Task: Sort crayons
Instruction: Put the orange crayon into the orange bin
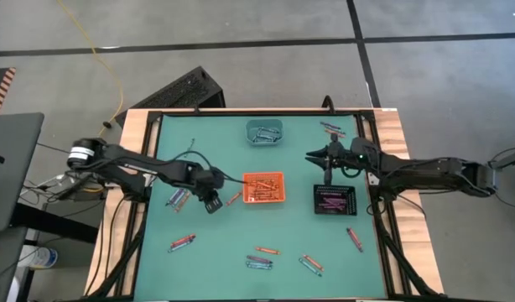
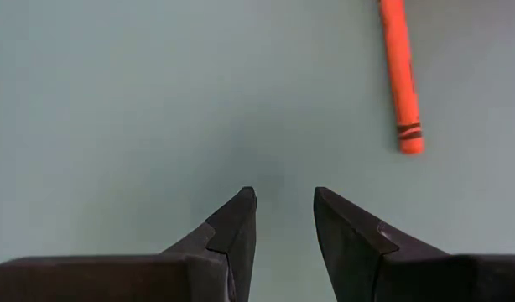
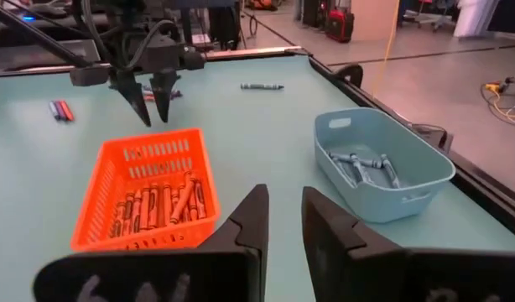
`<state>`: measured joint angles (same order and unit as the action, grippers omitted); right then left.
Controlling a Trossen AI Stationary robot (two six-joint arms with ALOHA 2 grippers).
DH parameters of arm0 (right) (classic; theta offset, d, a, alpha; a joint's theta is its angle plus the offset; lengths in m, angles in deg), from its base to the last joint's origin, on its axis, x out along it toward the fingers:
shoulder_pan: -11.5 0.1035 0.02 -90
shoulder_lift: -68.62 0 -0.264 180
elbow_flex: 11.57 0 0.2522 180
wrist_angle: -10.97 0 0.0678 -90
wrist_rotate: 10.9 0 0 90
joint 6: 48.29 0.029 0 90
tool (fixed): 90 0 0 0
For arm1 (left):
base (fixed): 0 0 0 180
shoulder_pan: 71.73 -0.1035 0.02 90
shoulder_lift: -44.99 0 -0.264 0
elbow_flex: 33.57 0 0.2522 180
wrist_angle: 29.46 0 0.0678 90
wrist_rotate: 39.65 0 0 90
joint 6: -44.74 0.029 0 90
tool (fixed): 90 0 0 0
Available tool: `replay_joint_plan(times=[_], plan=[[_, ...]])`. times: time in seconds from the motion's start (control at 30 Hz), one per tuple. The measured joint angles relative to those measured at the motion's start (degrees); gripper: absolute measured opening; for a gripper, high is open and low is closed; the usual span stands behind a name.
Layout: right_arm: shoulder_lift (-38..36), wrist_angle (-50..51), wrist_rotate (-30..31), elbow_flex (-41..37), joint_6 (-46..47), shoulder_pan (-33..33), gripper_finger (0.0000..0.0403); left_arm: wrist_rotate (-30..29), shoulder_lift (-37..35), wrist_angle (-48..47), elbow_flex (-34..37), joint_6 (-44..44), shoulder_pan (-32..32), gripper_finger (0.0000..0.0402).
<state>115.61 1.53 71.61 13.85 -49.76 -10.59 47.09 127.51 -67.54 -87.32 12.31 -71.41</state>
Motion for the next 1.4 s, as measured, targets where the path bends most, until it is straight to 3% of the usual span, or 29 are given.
replay_joint_plan(times=[0.37, 0.67, 0.97, 1.17, 1.27, 1.4], plan=[[0.0, 0.4, 0.0, 0.0, -0.1, 0.0, 0.0071, 0.0, 0.8, 11.8, 0.0, 4.1, 1.5, 0.0109], [0.0, 0.5, 0.0, 0.0, 0.0, 0.0, 0.0071, -7.1, 1.4, 15.9, 0.0, 6.3, 5.6, 0.0109], [0.0, 0.8, 0.0, 0.0, -0.1, 0.0, 0.0071, -8.7, 9.6, 22.4, 0.0, 6.5, 8.2, 0.0109], [0.0, 1.0, 0.0, 0.0, 0.0, 0.0, 0.0071, -10.5, 13.4, 21.4, -0.2, 5.8, 8.2, 0.0109], [0.0, 1.1, 0.0, 0.0, -0.1, 0.0, 0.0071, -11.0, 13.7, 21.3, -0.2, 5.9, 8.2, 0.0094], [0.0, 1.2, 0.0, 0.0, -0.2, 0.0, 0.0071, -11.4, 13.7, 21.3, -0.2, 6.3, 8.2, 0.0039]])
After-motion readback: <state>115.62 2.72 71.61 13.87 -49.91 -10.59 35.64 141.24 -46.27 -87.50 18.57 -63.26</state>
